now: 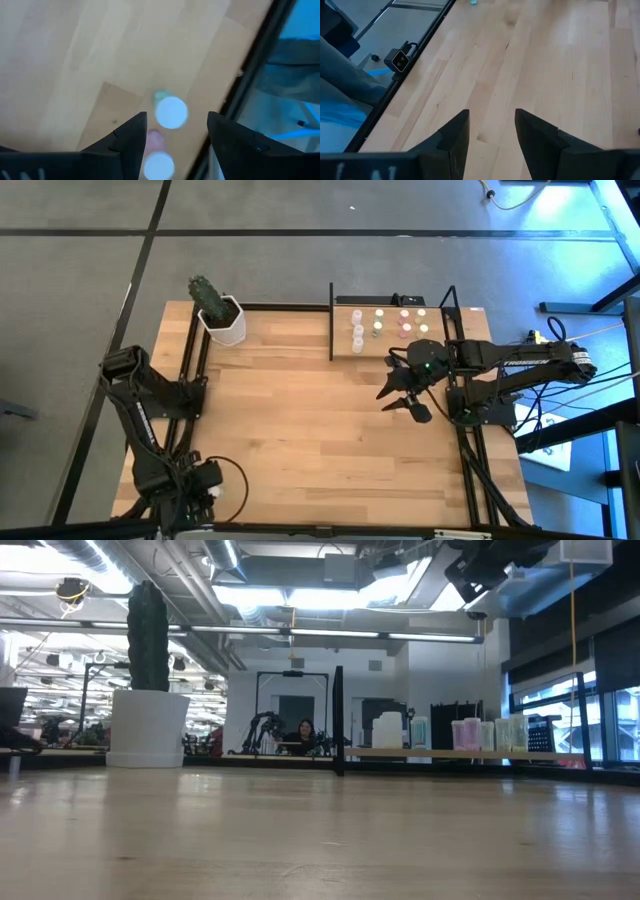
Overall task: Pick and place medicine bottles onto shelf by color
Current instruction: Put the green pill bottle on the shelf aligned with the other green pill bottles
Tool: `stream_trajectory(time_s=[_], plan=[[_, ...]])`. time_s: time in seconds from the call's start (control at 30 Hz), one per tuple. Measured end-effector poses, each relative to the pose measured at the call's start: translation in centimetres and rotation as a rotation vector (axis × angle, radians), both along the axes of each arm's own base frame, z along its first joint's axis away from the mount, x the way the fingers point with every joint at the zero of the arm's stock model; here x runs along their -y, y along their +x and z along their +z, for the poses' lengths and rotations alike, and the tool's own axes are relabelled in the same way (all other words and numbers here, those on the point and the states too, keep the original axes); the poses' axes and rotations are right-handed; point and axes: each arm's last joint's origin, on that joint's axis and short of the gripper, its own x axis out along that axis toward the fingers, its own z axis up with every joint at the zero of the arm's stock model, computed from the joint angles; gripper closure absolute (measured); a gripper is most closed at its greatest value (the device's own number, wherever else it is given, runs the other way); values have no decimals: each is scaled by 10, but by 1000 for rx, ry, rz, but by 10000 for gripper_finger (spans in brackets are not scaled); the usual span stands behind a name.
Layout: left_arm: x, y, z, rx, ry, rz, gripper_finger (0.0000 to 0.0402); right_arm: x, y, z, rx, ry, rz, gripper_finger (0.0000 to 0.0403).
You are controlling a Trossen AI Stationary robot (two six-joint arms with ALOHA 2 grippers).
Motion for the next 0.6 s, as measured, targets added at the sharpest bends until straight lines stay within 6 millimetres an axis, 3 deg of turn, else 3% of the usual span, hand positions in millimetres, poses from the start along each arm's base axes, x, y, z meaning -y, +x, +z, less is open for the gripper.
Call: stream_trajectory(time_s=[0.6], plan=[[5, 8, -23, -26, 51, 18, 200, 0, 0, 0, 0, 0, -1, 242]])
